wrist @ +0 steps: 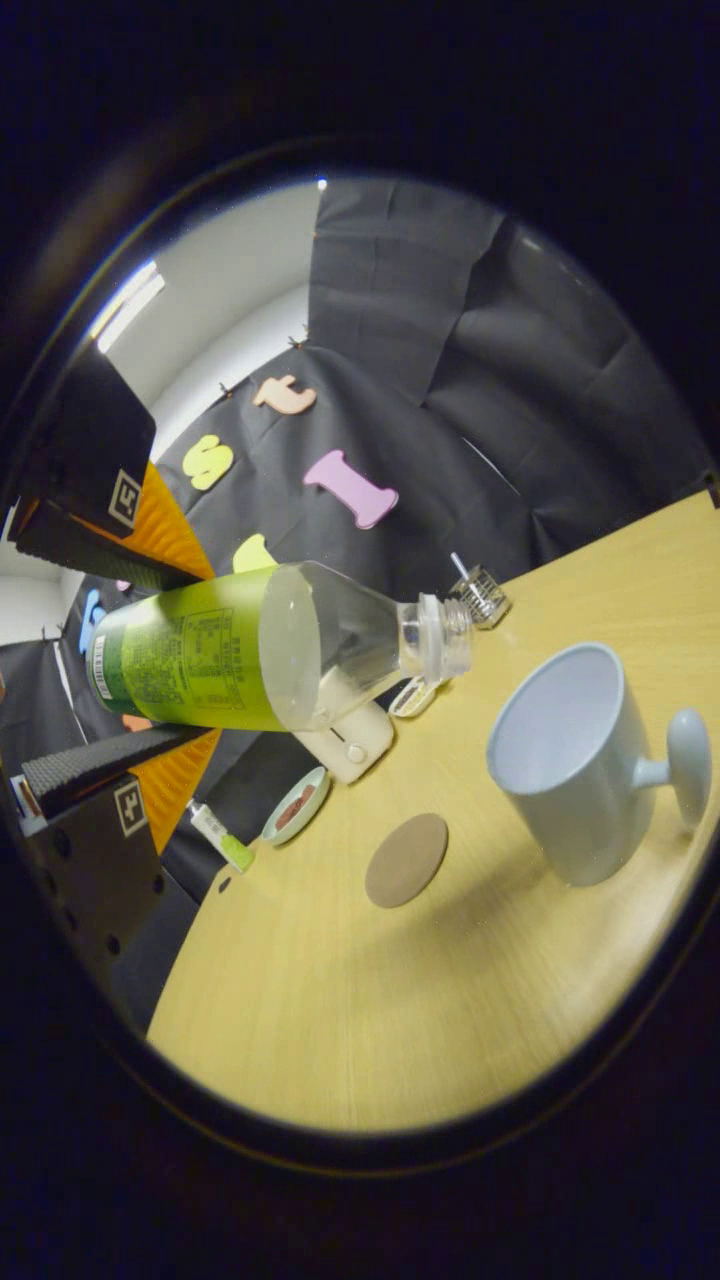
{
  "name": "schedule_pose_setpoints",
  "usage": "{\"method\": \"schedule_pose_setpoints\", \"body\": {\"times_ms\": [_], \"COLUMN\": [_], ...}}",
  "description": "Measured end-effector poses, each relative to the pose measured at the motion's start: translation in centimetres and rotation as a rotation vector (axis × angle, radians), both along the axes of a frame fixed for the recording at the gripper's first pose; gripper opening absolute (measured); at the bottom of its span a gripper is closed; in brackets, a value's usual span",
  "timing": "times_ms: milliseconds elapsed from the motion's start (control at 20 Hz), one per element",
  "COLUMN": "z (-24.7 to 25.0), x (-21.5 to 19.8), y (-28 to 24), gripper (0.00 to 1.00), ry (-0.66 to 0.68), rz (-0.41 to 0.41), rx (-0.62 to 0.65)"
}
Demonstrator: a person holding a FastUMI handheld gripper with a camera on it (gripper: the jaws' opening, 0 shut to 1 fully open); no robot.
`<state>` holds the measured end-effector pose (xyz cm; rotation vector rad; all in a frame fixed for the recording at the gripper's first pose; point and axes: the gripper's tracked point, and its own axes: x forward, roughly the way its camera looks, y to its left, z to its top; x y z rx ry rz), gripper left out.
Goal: Take the bottle from table, then pour the juice into the cup, finally place the bottle on the coaster
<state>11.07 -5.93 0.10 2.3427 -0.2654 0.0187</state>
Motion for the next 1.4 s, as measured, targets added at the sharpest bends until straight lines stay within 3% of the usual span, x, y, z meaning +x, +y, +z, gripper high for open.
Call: {"method": "schedule_pose_setpoints", "body": {"times_ms": [550, 1000, 1150, 1400], "z": [-1.6, -3.9, -3.8, -4.0], "x": [-1.8, -3.4, -3.8, -3.7], "y": [5.1, 7.2, 8.1, 9.2], "gripper": [0.76, 0.76, 0.76, 0.76], "ry": [0.151, 0.32, 0.335, 0.424], "rz": [0.071, 0.144, 0.128, 0.14], "rx": [-0.535, -1.099, -1.256, -1.655]}}
